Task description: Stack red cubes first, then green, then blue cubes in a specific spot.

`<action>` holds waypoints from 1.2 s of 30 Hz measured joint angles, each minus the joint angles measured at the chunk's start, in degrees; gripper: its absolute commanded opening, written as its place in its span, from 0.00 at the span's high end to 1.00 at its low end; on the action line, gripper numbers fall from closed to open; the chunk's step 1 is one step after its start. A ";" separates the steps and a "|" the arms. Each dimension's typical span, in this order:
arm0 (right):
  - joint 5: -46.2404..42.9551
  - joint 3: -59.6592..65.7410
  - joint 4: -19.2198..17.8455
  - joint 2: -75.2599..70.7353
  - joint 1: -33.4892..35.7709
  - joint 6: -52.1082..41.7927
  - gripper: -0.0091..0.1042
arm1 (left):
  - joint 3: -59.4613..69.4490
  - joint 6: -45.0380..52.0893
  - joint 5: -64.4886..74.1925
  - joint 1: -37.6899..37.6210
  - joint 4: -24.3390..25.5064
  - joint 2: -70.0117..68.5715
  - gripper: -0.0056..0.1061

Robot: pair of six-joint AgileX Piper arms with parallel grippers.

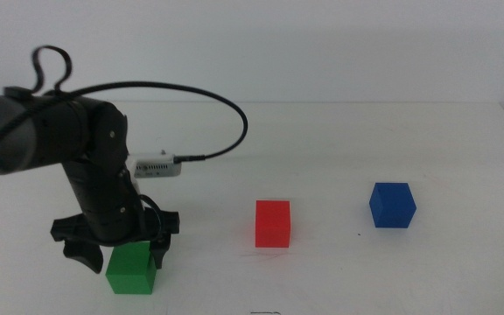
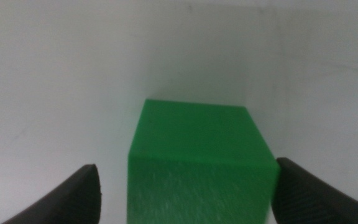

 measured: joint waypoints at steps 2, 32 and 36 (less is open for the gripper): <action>0.00 0.00 0.00 0.00 0.00 0.00 0.15 | 0.00 0.05 -0.43 0.00 0.00 1.30 0.11; 0.00 0.00 0.00 0.00 0.00 0.00 0.15 | -32.11 -11.26 14.62 -13.93 0.59 8.70 0.96; 0.00 0.00 0.00 0.00 0.00 0.00 0.15 | -38.85 -13.39 14.54 -17.16 -0.22 14.51 0.96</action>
